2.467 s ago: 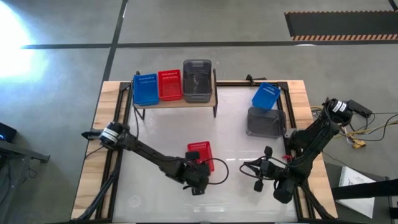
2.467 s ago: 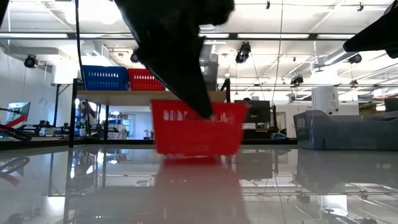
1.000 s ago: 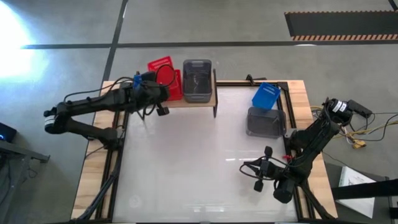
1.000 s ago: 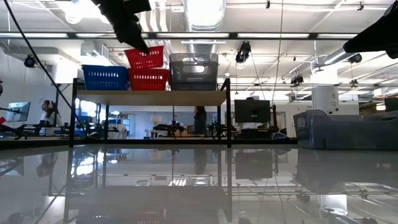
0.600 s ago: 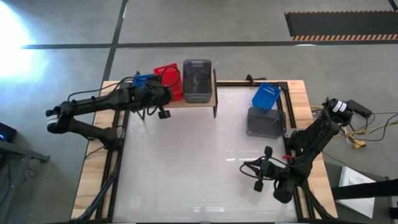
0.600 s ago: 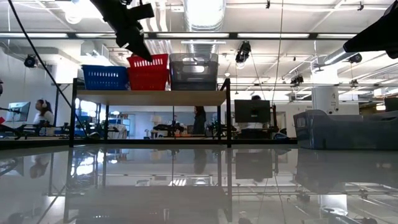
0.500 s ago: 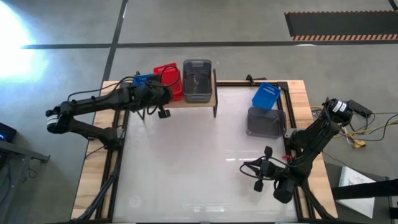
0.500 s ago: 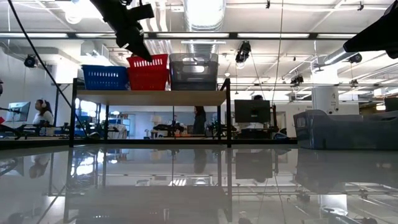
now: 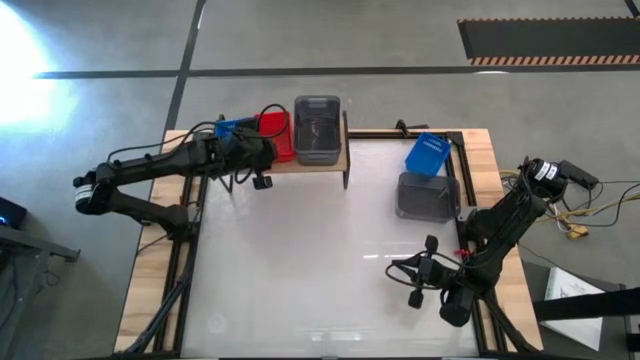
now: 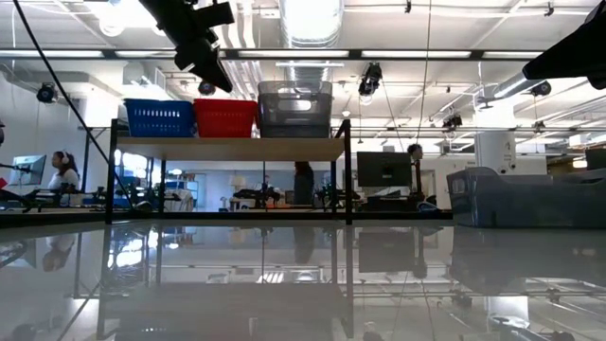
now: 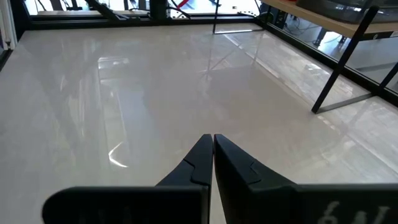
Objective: Stack baskets on shelf by color
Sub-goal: Stack the red bin on top of the stacked red bins on the shelf, then stack the black bin on top of the stacked black bins on the shelf, then stack the blue bin on top of the stacked blue bins on the shelf
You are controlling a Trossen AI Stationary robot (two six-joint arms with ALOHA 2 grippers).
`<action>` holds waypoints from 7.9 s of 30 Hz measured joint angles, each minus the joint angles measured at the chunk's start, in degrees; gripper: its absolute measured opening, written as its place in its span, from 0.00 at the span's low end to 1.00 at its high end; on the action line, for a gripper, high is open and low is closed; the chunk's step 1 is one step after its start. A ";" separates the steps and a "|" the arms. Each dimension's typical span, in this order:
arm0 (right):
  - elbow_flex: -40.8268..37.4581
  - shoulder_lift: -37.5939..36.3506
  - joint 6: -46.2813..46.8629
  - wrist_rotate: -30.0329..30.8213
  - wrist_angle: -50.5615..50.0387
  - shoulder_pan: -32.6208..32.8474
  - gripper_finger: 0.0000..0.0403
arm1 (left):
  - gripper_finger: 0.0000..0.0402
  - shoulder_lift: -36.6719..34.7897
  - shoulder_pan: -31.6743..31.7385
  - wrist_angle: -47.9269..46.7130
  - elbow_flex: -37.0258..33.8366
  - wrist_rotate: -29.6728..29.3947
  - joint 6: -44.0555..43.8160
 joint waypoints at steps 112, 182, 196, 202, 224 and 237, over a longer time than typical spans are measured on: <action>26.89 1.07 -21.24 -44.35 -22.51 -11.20 0.02 | 0.31 27.12 -57.36 15.09 -5.64 -16.17 -65.72; 94.27 31.74 -75.58 -64.59 -54.36 -72.05 0.39 | 0.31 27.08 -57.35 16.71 -5.73 -17.03 -64.28; 75.03 15.93 -71.19 -64.64 -58.90 -74.77 0.21 | 0.31 27.08 -57.40 17.86 -6.12 -17.00 -64.63; 52.52 4.45 -69.38 -64.39 -47.50 -81.98 0.14 | 0.31 27.08 -57.40 17.86 -6.39 -17.00 -64.63; 19.18 6.91 -67.80 -69.66 -21.65 -102.76 0.50 | 0.31 27.10 -56.61 18.25 -6.40 -18.31 -62.65; 21.24 15.65 -70.84 -69.57 -21.17 -102.28 0.23 | 0.31 27.10 -56.61 19.11 -6.40 -18.29 -62.75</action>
